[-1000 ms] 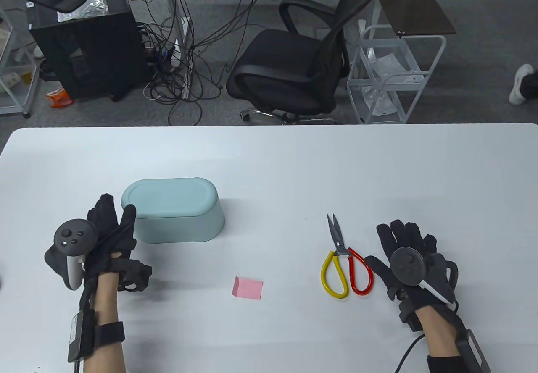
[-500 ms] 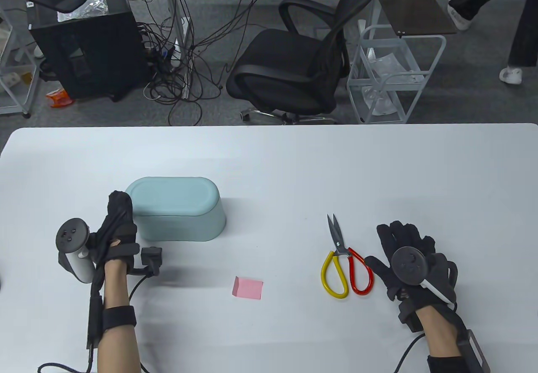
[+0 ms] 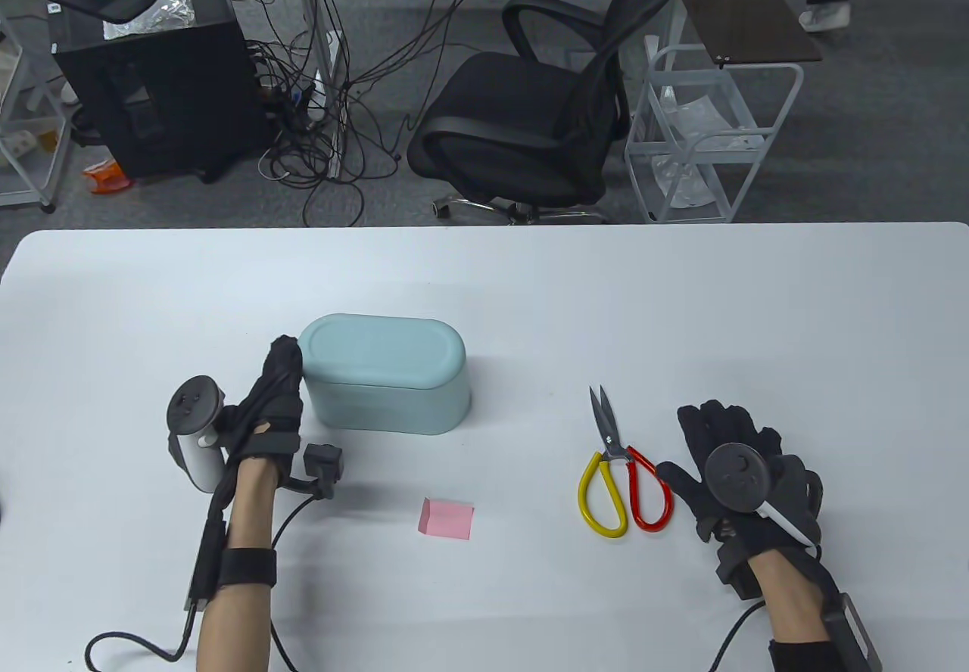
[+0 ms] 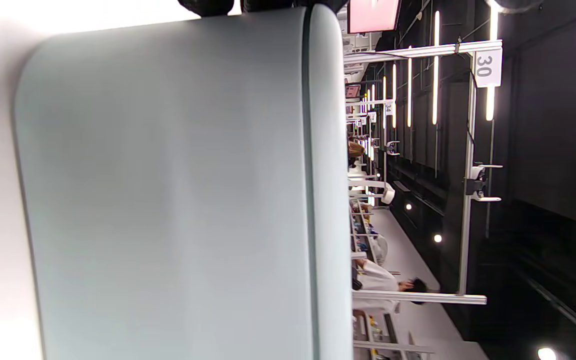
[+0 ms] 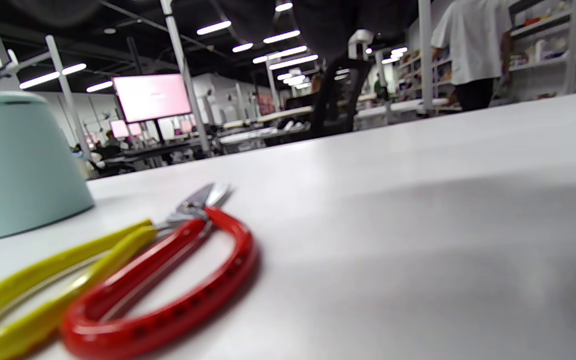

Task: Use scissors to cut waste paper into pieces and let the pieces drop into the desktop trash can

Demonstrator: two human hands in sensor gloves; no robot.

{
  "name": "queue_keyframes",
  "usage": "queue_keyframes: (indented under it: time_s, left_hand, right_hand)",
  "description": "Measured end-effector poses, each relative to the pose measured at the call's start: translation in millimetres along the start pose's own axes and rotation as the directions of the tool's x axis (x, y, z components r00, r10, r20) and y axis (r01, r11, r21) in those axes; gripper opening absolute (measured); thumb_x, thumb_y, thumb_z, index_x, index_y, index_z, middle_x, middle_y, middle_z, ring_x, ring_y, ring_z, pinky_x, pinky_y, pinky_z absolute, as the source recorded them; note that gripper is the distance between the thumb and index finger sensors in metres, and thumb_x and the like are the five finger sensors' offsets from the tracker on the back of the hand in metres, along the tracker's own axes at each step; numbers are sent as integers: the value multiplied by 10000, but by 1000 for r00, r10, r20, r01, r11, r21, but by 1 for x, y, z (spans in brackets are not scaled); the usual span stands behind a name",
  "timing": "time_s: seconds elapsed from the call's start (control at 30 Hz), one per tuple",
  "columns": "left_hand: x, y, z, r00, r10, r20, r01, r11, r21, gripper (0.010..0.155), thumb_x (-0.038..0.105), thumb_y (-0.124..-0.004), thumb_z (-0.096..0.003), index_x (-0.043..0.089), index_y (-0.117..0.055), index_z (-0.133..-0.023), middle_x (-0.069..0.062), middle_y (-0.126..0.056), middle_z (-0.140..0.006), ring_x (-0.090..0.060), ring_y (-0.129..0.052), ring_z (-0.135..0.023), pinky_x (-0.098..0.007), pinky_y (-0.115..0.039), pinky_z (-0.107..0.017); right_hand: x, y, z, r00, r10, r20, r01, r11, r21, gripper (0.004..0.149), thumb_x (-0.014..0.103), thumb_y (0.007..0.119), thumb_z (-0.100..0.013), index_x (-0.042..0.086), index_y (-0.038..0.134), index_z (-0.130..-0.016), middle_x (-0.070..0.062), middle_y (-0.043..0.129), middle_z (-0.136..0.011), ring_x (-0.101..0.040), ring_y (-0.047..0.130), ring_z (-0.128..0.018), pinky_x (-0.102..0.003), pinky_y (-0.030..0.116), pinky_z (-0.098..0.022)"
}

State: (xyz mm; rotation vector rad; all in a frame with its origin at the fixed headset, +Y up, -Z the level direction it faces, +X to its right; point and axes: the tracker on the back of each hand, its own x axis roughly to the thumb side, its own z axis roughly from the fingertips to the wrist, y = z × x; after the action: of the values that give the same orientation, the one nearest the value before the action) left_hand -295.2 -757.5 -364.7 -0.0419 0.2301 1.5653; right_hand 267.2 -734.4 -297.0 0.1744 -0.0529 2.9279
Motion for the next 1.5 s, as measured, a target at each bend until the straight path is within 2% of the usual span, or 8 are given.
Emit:
queue_keyframes:
  time_s: [0.2, 0.4, 0.83, 1.13, 1.23, 1.3, 1.4, 1.5]
  left_hand:
    - [-3, -37, 1, 999, -23, 26, 25, 997, -67, 895, 725, -532, -480, 176, -346, -1162, -123, -363, -1243, -480, -392, -1106, -655, -366, -750]
    - [-4, -58, 5, 998, -42, 42, 47, 992, -115, 892, 723, -534, -480, 178, -345, -1160, -125, -365, -1241, -482, -405, -1102, -654, -377, -750]
    - [-4, -82, 18, 993, -99, 71, 111, 973, -201, 896, 724, -529, -480, 174, -333, -1160, -126, -357, -1242, -490, -401, -1099, -655, -391, -748]
    - [3, -80, 20, 967, -215, 141, 237, 957, -170, 894, 715, -540, -480, 169, -339, -1159, -133, -362, -1240, -490, -351, -1105, -659, -367, -749]
    - [18, -84, 27, 887, -394, 241, 426, 900, -97, 892, 710, -545, -481, 171, -330, -1158, -132, -343, -1241, -479, -309, -1110, -659, -340, -749]
    - [29, -89, 34, 800, -522, 298, 556, 831, -37, 891, 704, -552, -481, 170, -326, -1158, -135, -326, -1241, -472, -277, -1114, -659, -316, -750]
    - [44, -104, 48, 616, -684, 391, 722, 689, 67, 881, 697, -560, -482, 177, -341, -1159, -128, -333, -1243, -461, -267, -1119, -656, -306, -754]
    - [52, -126, 60, 450, -762, 466, 818, 561, 127, 868, 692, -568, -480, 191, -364, -1159, -119, -338, -1246, -451, -261, -1126, -656, -292, -758]
  right_hand:
    - [1, 1, 0, 1000, -3, 10, 3, 1000, 3, 827, 706, 516, -409, 254, 409, -1093, -144, 464, -1182, -480, 433, -1056, -736, 380, -715]
    - [1, 1, 0, 1000, -5, 9, 5, 1000, 11, 825, 702, 521, -411, 250, 409, -1092, -145, 465, -1182, -481, 439, -1053, -735, 383, -715]
    - [2, 2, 0, 1000, -8, 9, 8, 1000, 10, 821, 698, 524, -412, 254, 400, -1093, -141, 460, -1182, -482, 441, -1052, -733, 388, -714]
    - [0, 2, 1, 1000, -13, 0, 13, 1000, 11, 822, 696, 526, -413, 251, 399, -1092, -146, 461, -1181, -482, 444, -1051, -733, 390, -714]
    - [0, 2, 1, 1000, -13, -4, 13, 1000, 12, 820, 694, 527, -414, 251, 399, -1092, -146, 461, -1180, -483, 443, -1051, -733, 390, -713]
    - [0, 2, 1, 1000, -13, -6, 13, 1000, 13, 818, 693, 529, -414, 251, 399, -1091, -147, 461, -1180, -482, 443, -1051, -732, 390, -714]
    - [0, 3, 1, 1000, -10, -6, 10, 1000, 16, 818, 691, 529, -415, 250, 400, -1091, -146, 463, -1179, -482, 443, -1050, -732, 390, -714]
    - [0, 3, 1, 1000, -7, -6, 7, 1000, 18, 814, 688, 532, -417, 251, 401, -1090, -144, 465, -1178, -481, 446, -1049, -731, 391, -714]
